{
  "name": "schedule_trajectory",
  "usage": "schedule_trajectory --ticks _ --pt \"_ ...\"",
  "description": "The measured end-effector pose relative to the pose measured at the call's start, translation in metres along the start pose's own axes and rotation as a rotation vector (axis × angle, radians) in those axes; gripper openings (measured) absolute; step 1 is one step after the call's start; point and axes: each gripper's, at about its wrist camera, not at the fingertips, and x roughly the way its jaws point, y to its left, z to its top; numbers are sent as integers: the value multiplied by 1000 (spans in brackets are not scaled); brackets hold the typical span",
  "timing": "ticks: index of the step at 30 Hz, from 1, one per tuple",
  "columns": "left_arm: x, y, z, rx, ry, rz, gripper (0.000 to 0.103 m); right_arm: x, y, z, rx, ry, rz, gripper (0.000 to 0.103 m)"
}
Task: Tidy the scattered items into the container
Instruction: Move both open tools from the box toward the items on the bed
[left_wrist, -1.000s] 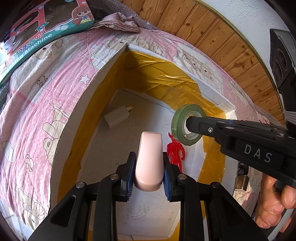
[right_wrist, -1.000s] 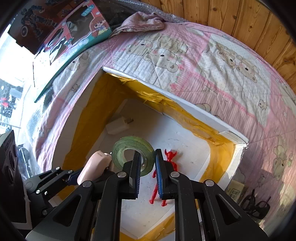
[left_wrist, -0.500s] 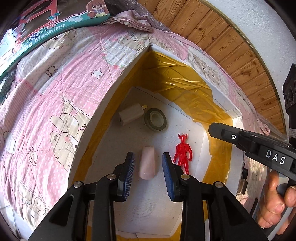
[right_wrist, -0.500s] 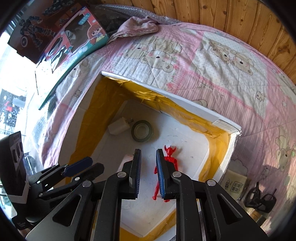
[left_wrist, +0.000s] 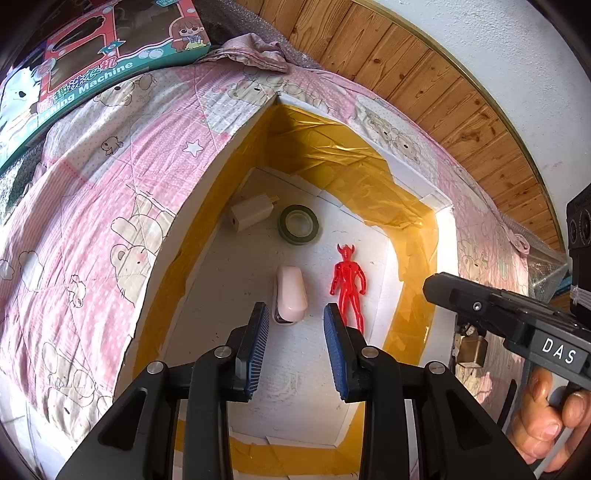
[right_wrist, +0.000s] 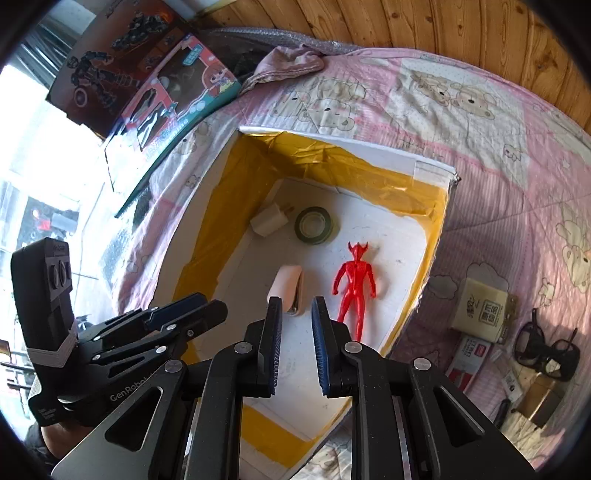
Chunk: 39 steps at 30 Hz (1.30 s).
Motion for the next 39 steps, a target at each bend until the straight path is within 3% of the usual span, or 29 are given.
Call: schedule_trajectory --ticks 20,33,39 --pt "-48 -64 -42 141 -73 -4 33 -77 -12 -78 74 -141 105 19" --pt "-44 -139 -61 302 -41 -82 32 -118 -88 -135 269 -217 61 19" --pt "-24 -177 -72 392 25 -120 32 -120 -130 -164 382 -229 21 19"
